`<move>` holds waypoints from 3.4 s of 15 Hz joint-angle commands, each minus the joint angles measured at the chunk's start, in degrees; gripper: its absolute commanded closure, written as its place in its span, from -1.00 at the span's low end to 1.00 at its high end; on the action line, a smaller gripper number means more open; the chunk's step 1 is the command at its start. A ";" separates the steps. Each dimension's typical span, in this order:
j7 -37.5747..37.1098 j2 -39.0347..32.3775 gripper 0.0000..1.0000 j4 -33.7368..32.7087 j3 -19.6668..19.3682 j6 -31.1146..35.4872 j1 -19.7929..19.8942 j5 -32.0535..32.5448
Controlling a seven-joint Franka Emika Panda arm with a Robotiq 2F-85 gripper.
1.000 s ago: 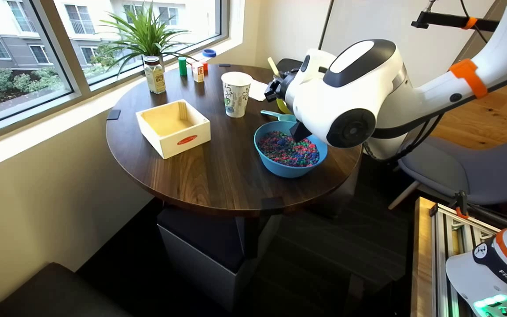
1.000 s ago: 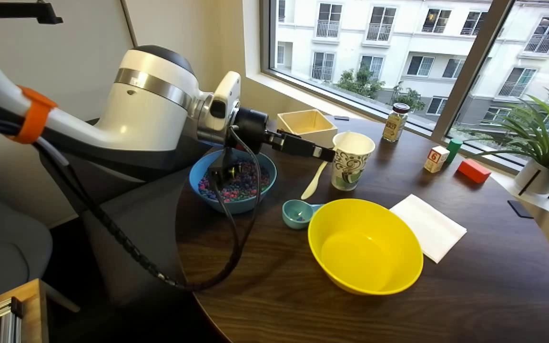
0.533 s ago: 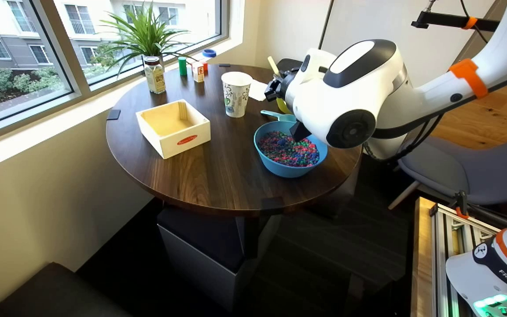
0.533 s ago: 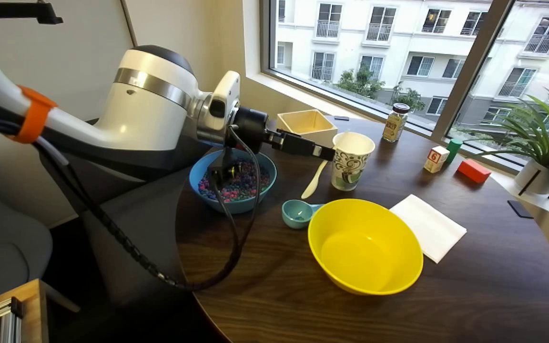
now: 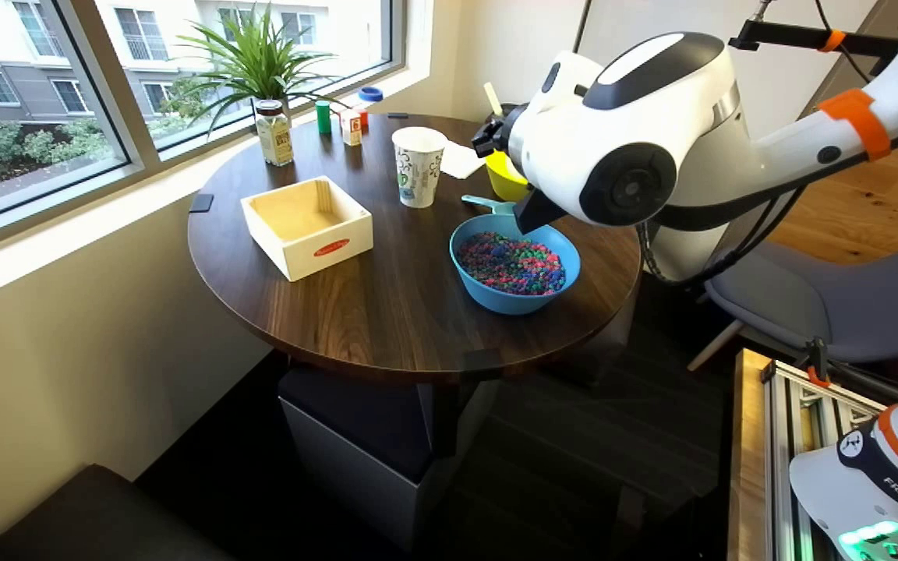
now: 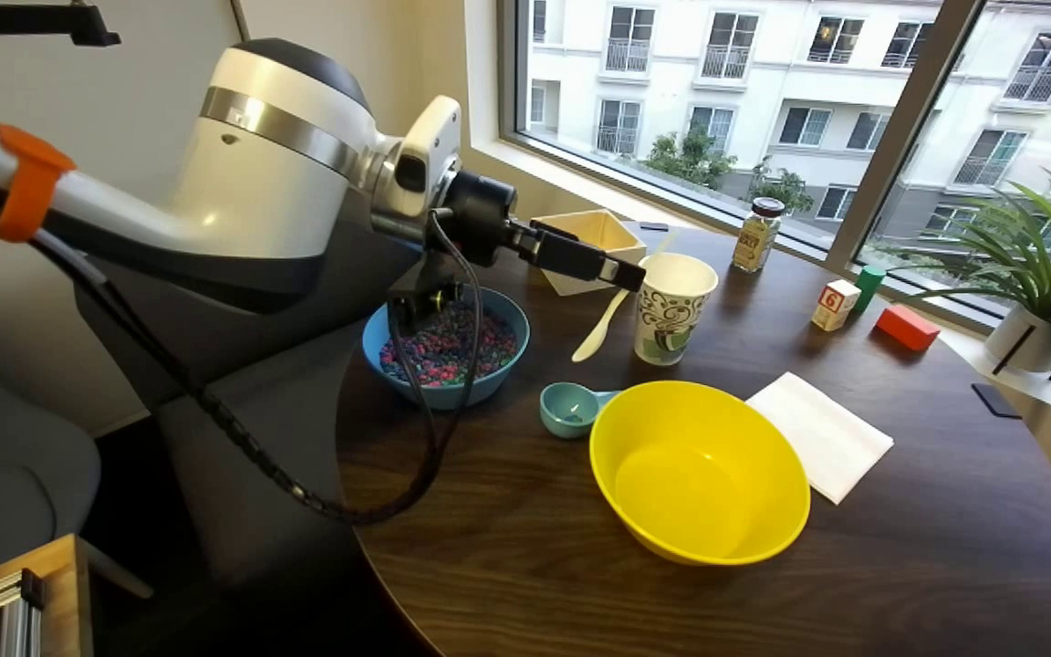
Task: Use the spoon to take one scoop from the blue bowl, empty it into the measuring cup and then take another scoop and empty into the yellow bowl
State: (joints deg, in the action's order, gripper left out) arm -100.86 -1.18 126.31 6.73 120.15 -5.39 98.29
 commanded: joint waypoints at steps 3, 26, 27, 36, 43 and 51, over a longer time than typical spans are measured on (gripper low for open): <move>6.33 4.16 0.93 -1.44 -0.08 3.32 -0.54 -13.28; 1.60 2.63 0.93 0.85 5.48 1.27 -6.00 -17.41; 0.63 2.37 0.93 1.33 5.70 1.01 -6.19 -16.01; -5.96 -0.41 0.93 3.97 7.08 -1.69 -7.80 -9.20; -6.66 -2.29 0.93 4.37 8.11 -2.81 -8.93 -8.39; -6.58 -2.58 0.93 4.06 8.14 -2.53 -8.92 -12.48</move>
State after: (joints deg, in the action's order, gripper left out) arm -105.62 -3.14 129.87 14.63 118.70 -13.85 87.91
